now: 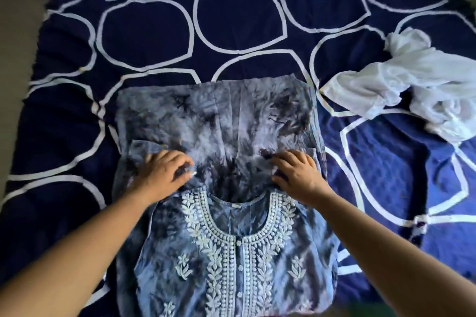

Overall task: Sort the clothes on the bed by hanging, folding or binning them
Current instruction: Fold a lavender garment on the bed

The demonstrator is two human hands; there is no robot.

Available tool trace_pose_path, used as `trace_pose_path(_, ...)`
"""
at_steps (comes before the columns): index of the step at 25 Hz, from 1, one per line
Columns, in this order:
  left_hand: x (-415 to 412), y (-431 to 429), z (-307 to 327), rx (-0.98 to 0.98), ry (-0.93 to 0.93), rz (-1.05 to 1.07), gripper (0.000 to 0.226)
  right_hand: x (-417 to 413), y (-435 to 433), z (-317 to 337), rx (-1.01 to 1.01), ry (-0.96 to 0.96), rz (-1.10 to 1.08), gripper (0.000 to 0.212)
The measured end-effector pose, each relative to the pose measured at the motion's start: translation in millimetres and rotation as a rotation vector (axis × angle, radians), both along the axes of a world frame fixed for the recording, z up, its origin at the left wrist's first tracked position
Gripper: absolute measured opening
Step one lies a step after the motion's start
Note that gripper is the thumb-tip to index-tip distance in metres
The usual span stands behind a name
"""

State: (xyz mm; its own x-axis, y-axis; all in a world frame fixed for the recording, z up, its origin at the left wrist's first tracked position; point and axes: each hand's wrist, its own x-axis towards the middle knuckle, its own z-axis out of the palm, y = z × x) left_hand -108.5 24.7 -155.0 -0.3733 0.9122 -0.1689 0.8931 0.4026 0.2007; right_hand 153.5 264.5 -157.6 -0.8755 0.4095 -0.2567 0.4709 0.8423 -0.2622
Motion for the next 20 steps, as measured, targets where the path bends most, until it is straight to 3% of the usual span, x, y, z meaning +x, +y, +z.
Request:
trace_pose_path(2, 15, -14, 8, -0.123, -0.077, 0.044, 0.072, 15, -10, 8, 0.106, -0.012, 0.154, 0.054)
trace_pose_path(4, 31, -28, 20, -0.287, -0.162, 0.084, 0.079, 30, -17, 13, 0.137, -0.038, 0.248, 0.053)
trace_pose_path(6, 43, -37, 30, -0.444, -0.183, 0.129, 0.067, 41, -17, 17, 0.114, -0.112, 0.245, 0.058)
trace_pose_path(9, 42, -62, 38, -0.557, -0.142, 0.169, 0.048, 57, -9, 24, 0.125, -0.191, 0.197, 0.042)
trace_pose_path(13, 19, -89, 38, -0.411, -0.309, 0.333, 0.030, 54, 7, 36, 0.003, -0.154, 0.172, 0.030)
trace_pose_path(15, 9, -86, 41, -0.275, -0.482, 0.394, 0.009, 31, 16, 53, -0.156, -0.249, 0.101, 0.029)
trace_pose_path(16, 2, -81, 44, -0.215, -0.567, 0.404, 0.002, 18, 21, 62, -0.232, -0.310, 0.066, 0.018)
trace_pose_path(17, -6, -75, 50, -0.175, -0.625, 0.428, 0.004, 3, 29, 71, -0.278, -0.347, 0.056, 0.004)
trace_pose_path(20, -54, -49, 58, -0.027, -0.615, 0.532, 0.008, -37, 62, 89, -0.362, -0.252, -0.033, 0.004)
